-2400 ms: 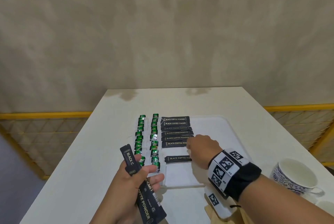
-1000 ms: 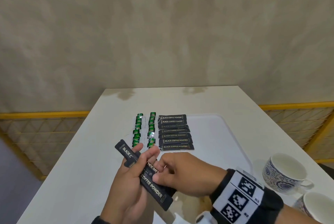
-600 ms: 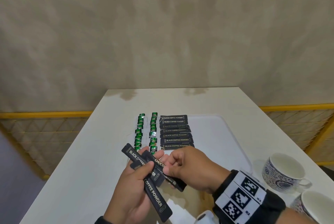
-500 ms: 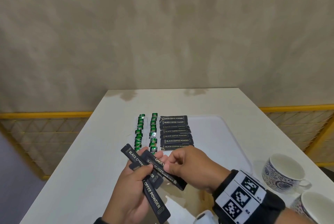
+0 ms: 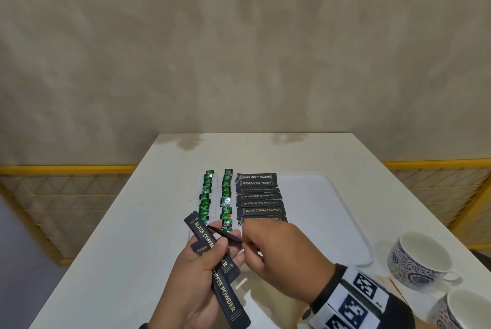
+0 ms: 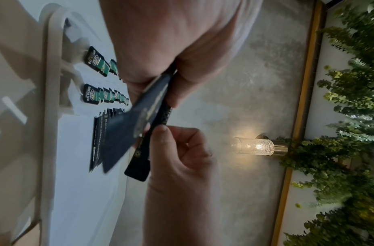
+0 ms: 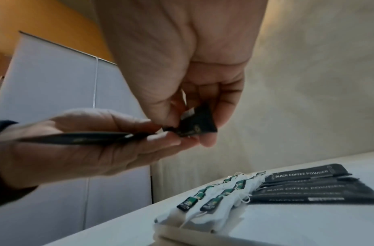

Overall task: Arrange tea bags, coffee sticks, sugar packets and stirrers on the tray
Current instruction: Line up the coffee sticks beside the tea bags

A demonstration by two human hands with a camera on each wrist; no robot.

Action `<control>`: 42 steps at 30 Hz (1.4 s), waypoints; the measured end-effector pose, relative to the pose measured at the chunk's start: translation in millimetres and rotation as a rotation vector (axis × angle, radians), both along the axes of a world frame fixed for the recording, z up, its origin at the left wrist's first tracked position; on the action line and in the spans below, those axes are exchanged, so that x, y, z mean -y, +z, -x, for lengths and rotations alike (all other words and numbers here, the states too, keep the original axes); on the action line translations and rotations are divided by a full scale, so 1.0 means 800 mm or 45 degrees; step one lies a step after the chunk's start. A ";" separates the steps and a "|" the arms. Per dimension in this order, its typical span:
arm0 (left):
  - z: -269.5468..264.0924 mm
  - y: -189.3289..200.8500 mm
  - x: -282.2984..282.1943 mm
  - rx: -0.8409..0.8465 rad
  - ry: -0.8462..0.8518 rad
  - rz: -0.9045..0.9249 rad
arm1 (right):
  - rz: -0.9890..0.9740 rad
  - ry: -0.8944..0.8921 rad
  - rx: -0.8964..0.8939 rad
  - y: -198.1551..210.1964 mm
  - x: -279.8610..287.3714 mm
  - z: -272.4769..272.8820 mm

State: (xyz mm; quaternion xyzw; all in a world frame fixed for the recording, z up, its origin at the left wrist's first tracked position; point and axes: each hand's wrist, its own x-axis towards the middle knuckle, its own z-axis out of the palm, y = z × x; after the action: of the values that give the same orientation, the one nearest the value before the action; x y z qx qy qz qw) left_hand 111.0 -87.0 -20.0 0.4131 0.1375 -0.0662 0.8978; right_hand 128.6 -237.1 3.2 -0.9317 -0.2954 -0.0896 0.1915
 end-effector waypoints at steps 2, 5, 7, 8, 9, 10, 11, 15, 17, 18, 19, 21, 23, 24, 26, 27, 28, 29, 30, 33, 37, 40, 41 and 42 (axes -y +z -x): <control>-0.001 0.001 -0.001 0.032 0.011 0.020 | -0.002 0.067 -0.038 -0.001 -0.002 0.000; -0.001 0.001 -0.001 0.034 0.021 0.025 | -0.176 0.081 -0.176 0.001 0.001 -0.003; -0.002 -0.002 -0.001 0.000 0.055 -0.015 | -0.253 0.046 -0.235 0.003 0.003 -0.005; -0.003 -0.004 0.000 -0.022 0.088 -0.037 | -0.267 0.008 -0.253 0.003 0.003 -0.006; -0.004 -0.006 0.001 -0.038 0.122 -0.054 | -0.301 -0.039 -0.279 0.003 0.005 -0.006; -0.004 -0.007 0.001 -0.048 0.149 -0.065 | -0.368 -0.084 -0.334 0.004 0.006 -0.006; -0.004 -0.006 0.002 -0.052 0.166 -0.069 | -0.441 -0.120 -0.401 0.004 0.007 -0.007; -0.006 -0.004 0.002 -0.037 0.174 -0.066 | -0.521 -0.160 -0.563 0.007 0.010 -0.008; -0.007 -0.006 0.002 -0.033 0.171 -0.075 | -0.520 -0.159 -0.613 0.008 0.010 -0.008; -0.007 -0.007 0.003 -0.038 0.171 -0.077 | -0.531 -0.158 -0.634 0.008 0.009 -0.008; -0.007 -0.007 0.004 -0.050 0.173 -0.077 | -0.555 -0.161 -0.662 0.007 0.009 -0.008; -0.007 -0.007 0.007 -0.076 0.189 -0.061 | -0.570 -0.210 -0.715 0.005 0.014 -0.013; -0.006 -0.008 0.007 -0.110 0.243 -0.027 | -0.494 -0.331 -0.731 -0.002 0.026 -0.028; -0.006 -0.008 0.006 -0.121 0.266 -0.008 | -0.412 -0.401 -0.734 -0.005 0.034 -0.038; -0.006 -0.008 0.001 -0.127 0.284 0.006 | -0.177 -0.499 -0.732 -0.013 0.050 -0.055; -0.006 -0.008 -0.001 -0.130 0.286 0.003 | -0.071 -0.515 -0.736 -0.017 0.055 -0.062; -0.006 -0.008 -0.001 -0.130 0.283 0.000 | 0.011 -0.508 -0.737 -0.020 0.058 -0.067; -0.006 -0.007 -0.002 -0.127 0.278 -0.003 | 0.070 -0.491 -0.736 -0.024 0.058 -0.070; -0.006 -0.006 -0.002 -0.120 0.273 -0.005 | 0.103 -0.476 -0.736 -0.027 0.056 -0.073; -0.006 -0.006 -0.001 -0.102 0.265 -0.010 | 0.160 -0.524 -0.664 -0.030 0.046 -0.075; -0.007 -0.007 -0.004 -0.103 0.264 -0.023 | 0.334 -0.454 -0.456 -0.025 0.035 -0.062; -0.007 -0.006 -0.004 -0.111 0.259 -0.025 | 0.559 -0.327 -0.472 -0.029 0.025 -0.044; -0.007 -0.005 -0.004 -0.116 0.256 -0.026 | 0.615 -0.324 -0.507 -0.032 0.022 -0.040; -0.007 -0.005 -0.003 -0.122 0.253 -0.027 | 0.657 -0.328 -0.548 -0.035 0.020 -0.036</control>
State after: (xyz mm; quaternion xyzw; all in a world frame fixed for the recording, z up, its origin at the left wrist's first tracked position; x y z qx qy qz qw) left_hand 116.5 -84.9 -23.9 0.4034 0.2213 0.0050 0.8879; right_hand 157.6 -252.7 -24.7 -0.9765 -0.1412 0.1629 -0.0050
